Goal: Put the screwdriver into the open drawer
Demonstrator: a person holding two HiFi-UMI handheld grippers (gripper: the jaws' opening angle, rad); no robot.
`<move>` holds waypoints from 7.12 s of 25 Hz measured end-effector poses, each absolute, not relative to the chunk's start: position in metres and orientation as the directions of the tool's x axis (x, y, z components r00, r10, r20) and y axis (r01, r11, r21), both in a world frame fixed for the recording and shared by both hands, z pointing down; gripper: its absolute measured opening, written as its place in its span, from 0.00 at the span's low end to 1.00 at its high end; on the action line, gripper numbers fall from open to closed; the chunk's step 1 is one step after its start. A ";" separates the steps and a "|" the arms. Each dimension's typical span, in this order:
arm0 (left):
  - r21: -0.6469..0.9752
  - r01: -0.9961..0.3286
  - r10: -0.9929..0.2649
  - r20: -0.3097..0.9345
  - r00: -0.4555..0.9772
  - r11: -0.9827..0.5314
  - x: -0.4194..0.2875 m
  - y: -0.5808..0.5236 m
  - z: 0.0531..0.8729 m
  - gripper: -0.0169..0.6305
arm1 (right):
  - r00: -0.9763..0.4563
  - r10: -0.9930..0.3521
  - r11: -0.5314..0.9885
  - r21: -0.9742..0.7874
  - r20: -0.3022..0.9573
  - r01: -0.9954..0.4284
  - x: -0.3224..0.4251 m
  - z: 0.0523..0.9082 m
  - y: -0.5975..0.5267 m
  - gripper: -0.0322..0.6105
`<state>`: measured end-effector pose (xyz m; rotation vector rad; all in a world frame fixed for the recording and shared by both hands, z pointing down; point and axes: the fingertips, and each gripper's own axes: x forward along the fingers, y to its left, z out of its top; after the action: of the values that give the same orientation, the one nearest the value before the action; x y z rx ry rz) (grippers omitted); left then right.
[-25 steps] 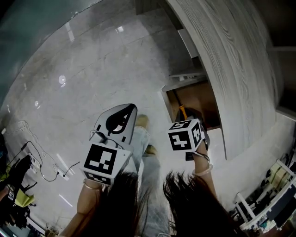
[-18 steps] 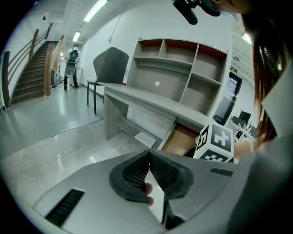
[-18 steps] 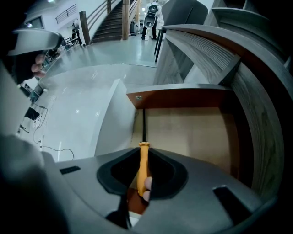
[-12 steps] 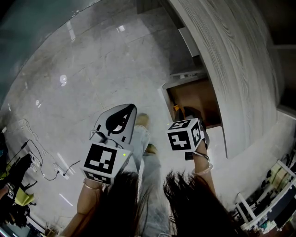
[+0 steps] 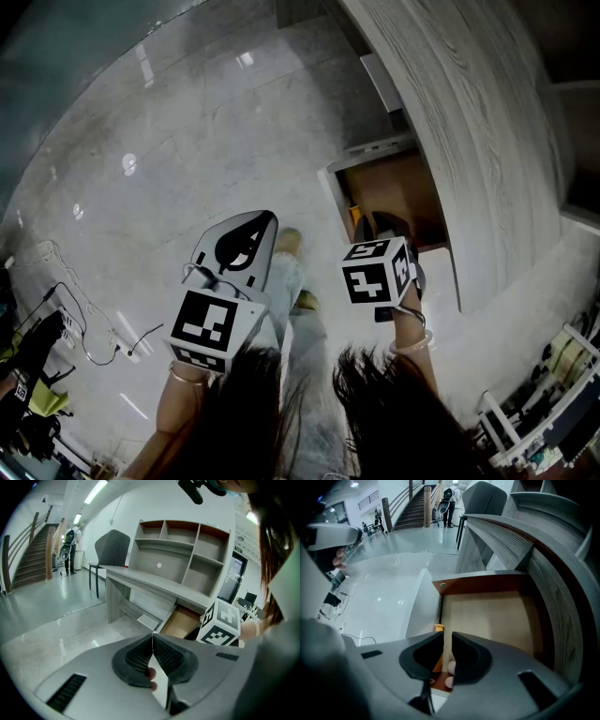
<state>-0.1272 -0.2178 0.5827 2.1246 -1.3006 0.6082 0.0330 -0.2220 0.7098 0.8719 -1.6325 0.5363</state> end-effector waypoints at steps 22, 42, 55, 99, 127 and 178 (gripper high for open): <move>0.219 -0.902 -0.653 0.629 0.422 -0.372 -0.106 -0.167 0.570 0.05 | -0.138 -0.343 0.581 0.094 0.929 -0.809 0.043 0.675 -0.188 0.16; 0.192 -0.918 -0.698 0.601 0.390 -0.348 -0.075 -0.104 0.535 0.05 | -0.219 -0.458 0.543 0.076 0.862 -0.836 0.063 0.615 -0.128 0.13; 0.173 -0.934 -0.727 0.589 0.353 -0.313 -0.058 -0.056 0.511 0.05 | -0.247 -0.504 0.538 0.077 0.827 -0.839 0.078 0.582 -0.087 0.11; 0.112 -0.910 -0.760 0.514 0.397 -0.399 0.003 -0.008 0.370 0.05 | -0.282 -0.718 0.366 0.000 0.636 -0.931 0.117 0.411 -0.026 0.11; 0.062 -0.858 -0.779 0.389 0.492 -0.511 -0.013 0.039 0.261 0.05 | -0.280 -0.845 0.338 0.049 0.455 -0.940 0.078 0.276 0.022 0.11; 0.074 -0.830 -0.757 0.372 0.537 -0.552 -0.069 0.119 0.239 0.05 | -0.213 -0.891 0.315 0.208 0.402 -0.926 0.031 0.223 0.107 0.10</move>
<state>-0.0688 0.1195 0.2385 2.5343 -1.3345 0.4386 0.0310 0.1068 0.2231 1.6068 -2.1399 0.1060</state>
